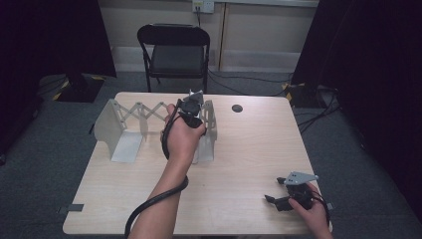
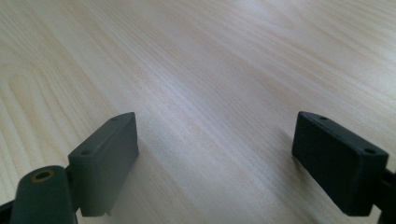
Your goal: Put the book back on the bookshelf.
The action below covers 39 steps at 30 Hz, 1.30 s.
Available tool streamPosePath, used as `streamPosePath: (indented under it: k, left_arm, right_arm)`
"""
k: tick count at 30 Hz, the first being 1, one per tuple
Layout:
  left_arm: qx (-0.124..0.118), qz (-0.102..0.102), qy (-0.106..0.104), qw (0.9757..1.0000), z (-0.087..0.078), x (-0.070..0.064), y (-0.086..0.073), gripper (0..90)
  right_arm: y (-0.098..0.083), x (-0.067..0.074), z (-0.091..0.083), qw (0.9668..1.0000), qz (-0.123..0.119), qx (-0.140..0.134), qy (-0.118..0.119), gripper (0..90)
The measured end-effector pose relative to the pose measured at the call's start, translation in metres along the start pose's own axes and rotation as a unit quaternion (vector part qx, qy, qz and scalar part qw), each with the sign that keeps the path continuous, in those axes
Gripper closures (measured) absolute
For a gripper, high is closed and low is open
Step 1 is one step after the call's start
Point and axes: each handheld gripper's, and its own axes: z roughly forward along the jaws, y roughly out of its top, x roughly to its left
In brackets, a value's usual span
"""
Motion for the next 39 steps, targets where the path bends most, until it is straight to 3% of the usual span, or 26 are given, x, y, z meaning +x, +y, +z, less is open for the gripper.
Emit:
streamPosePath:
  k: [4,12,29,39]
  left_arm:
    - [-0.007,-0.004,-0.014,0.9999,0.0,0.003,-0.002,47.8]
    - [-0.03,0.013,-0.035,0.9989,-0.009,0.01,-0.007,40.9]
    - [-0.036,0.064,-0.048,0.9961,-0.009,0.01,-0.023,31.5]
    - [-0.04,0.073,-0.059,0.9948,-0.006,0.016,-0.032,28.6]
  right_arm:
    - [0.0,0.0,0.0,1.0,0.0,0.0,0.0,14.1]
    - [0.0,0.0,0.0,1.0,0.001,0.0,-0.001,14.1]
    - [0.0,0.001,0.0,1.0,0.002,-0.001,-0.002,14.1]
    - [0.0,0.001,0.0,1.0,0.002,-0.001,-0.002,14.1]
